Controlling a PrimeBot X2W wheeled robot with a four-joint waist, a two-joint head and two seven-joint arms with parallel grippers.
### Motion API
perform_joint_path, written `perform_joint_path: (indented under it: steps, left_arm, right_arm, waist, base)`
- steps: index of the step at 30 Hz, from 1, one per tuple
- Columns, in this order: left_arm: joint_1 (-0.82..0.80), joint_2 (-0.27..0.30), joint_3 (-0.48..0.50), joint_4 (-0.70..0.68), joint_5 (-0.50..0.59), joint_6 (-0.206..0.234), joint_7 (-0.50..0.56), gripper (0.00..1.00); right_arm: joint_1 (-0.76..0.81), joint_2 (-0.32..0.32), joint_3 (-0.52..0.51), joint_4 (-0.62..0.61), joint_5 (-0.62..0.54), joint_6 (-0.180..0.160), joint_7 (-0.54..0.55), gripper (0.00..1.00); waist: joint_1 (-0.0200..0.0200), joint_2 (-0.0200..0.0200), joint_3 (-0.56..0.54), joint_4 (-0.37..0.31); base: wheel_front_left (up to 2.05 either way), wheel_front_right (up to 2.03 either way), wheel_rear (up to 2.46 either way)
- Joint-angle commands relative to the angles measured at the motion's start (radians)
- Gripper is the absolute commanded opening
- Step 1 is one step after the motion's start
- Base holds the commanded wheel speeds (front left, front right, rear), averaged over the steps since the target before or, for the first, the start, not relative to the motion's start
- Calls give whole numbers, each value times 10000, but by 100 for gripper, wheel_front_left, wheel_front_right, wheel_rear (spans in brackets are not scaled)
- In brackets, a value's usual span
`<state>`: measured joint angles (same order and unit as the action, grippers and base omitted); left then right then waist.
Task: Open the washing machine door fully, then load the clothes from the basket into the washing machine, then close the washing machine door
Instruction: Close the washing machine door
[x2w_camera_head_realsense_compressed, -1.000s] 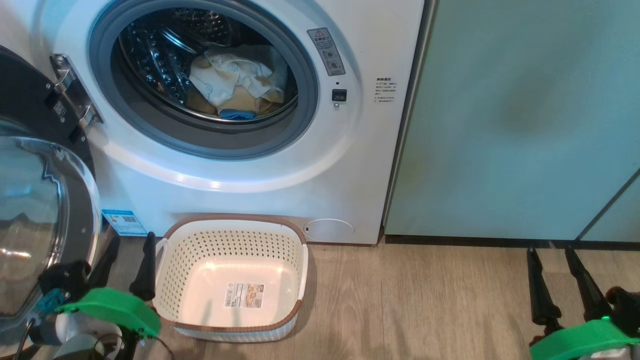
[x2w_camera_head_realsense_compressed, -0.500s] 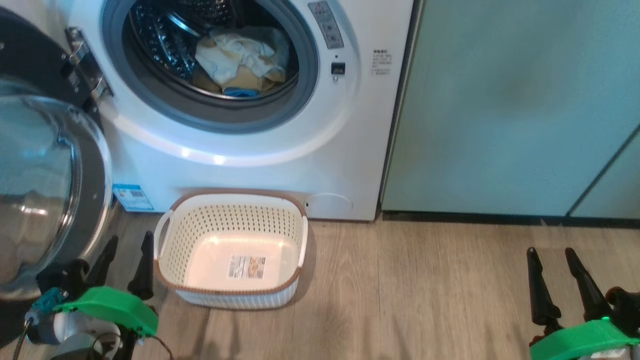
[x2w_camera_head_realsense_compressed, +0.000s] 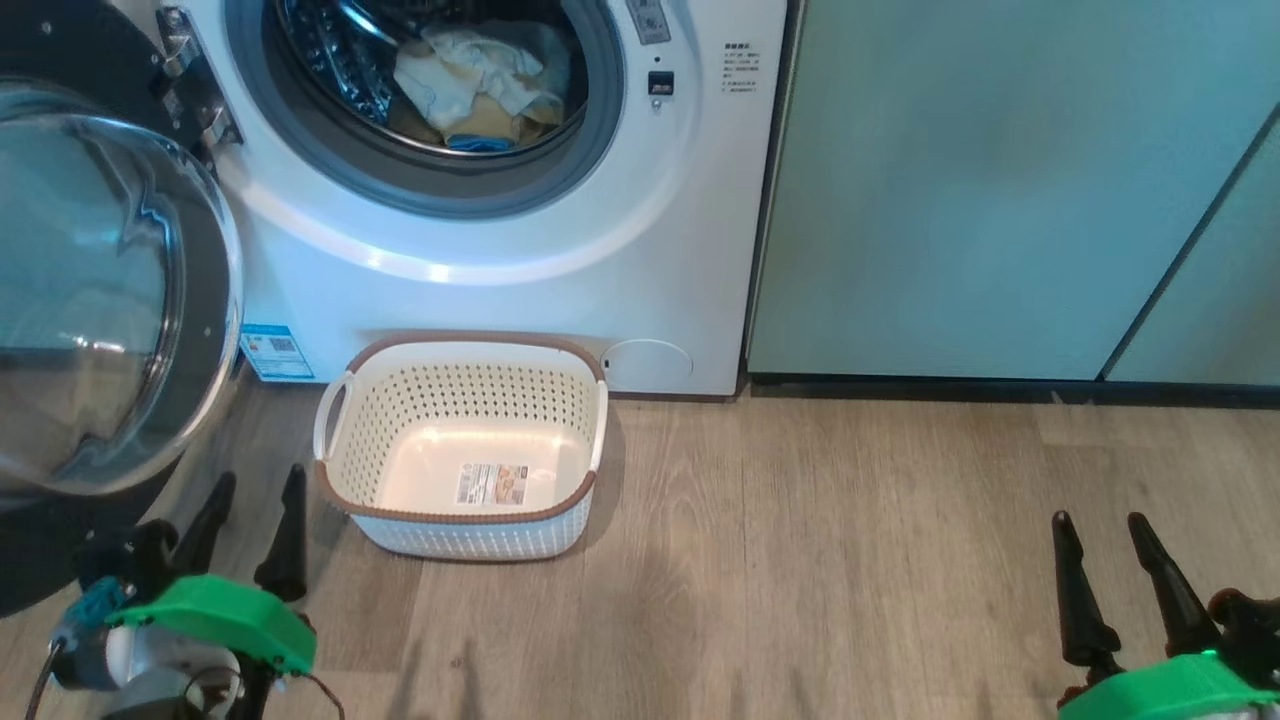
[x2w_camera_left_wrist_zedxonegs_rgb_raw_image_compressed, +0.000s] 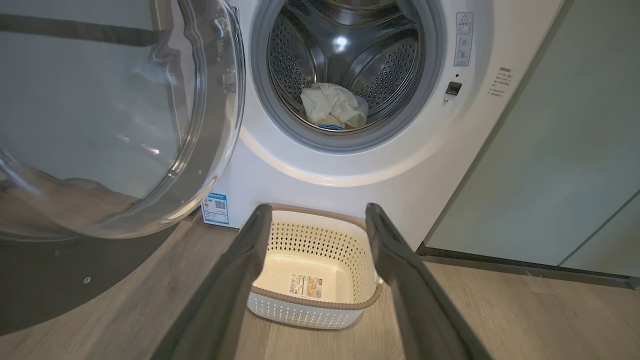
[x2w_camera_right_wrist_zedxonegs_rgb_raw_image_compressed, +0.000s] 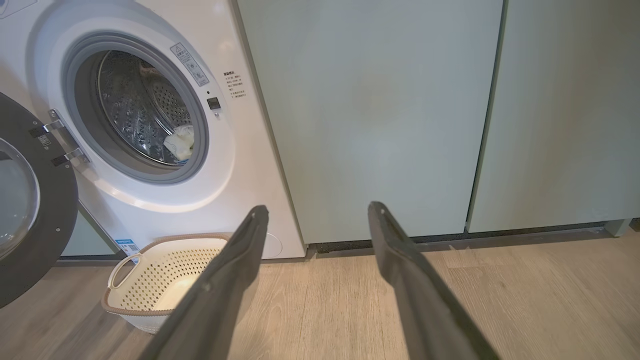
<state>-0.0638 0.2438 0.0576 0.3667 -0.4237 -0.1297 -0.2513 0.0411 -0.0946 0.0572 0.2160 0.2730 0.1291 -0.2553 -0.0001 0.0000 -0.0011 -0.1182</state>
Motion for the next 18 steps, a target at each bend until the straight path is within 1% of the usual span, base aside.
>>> perform_joint_path:
  steps: [1, 11, 18]
  left_arm:
    - [-508, 322, 381, -377, 51, -9, -105, 100]
    - [-513, 95, 587, -372, 151, -9, -105, 100]
    - [-619, -4, 626, -444, 168, -9, -105, 100]
  right_arm:
    - [-325, -123, 135, -332, 30, 16, -65, 100]
    - [-276, -122, 102, -362, 27, 16, -65, 100]
    - [-303, -90, 62, -378, 46, 16, -65, 100]
  waist:
    - [1, 0, 0, 3]
    - [1, 0, 8, 152]
    - [1, 0, 34, 577]
  base:
    - [-49, 49, 0]
    - [-7, 7, 0]
    - [0, 0, 0]
